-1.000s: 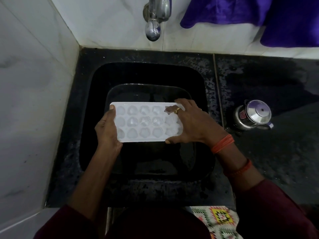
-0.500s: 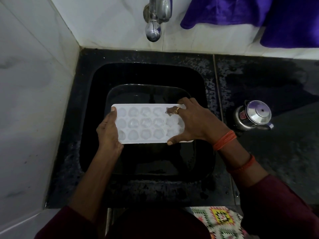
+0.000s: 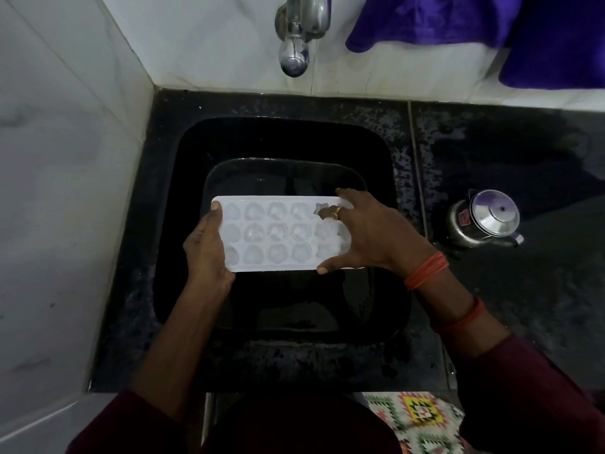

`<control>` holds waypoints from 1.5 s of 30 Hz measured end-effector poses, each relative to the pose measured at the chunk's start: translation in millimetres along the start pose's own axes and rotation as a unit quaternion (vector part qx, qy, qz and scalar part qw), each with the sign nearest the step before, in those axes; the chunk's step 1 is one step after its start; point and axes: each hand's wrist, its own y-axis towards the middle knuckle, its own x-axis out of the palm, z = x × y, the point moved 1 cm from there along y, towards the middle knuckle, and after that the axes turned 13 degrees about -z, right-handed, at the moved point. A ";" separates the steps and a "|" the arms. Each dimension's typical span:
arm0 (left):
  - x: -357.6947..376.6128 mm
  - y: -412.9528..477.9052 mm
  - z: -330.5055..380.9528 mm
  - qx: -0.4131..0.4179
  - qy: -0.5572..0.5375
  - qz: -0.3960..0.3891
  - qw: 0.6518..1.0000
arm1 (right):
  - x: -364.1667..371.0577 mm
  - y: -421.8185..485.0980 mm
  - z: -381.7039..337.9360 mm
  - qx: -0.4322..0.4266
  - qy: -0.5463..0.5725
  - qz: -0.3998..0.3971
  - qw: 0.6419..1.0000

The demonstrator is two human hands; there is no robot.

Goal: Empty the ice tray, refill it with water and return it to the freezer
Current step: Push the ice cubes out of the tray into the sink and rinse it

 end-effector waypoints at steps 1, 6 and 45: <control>0.2 -0.1 -0.7 0.000 -0.001 0.001 1.000 | -0.3 0.1 -0.4 0.000 0.000 0.000 1.000; 1.3 0.7 -0.2 0.005 -0.001 -0.002 1.000 | 1.7 -1.0 0.6 -0.008 0.027 0.015 0.999; 2.5 7.2 1.1 -0.014 -0.009 0.002 1.000 | 1.1 5.3 3.4 -0.045 0.021 0.040 0.998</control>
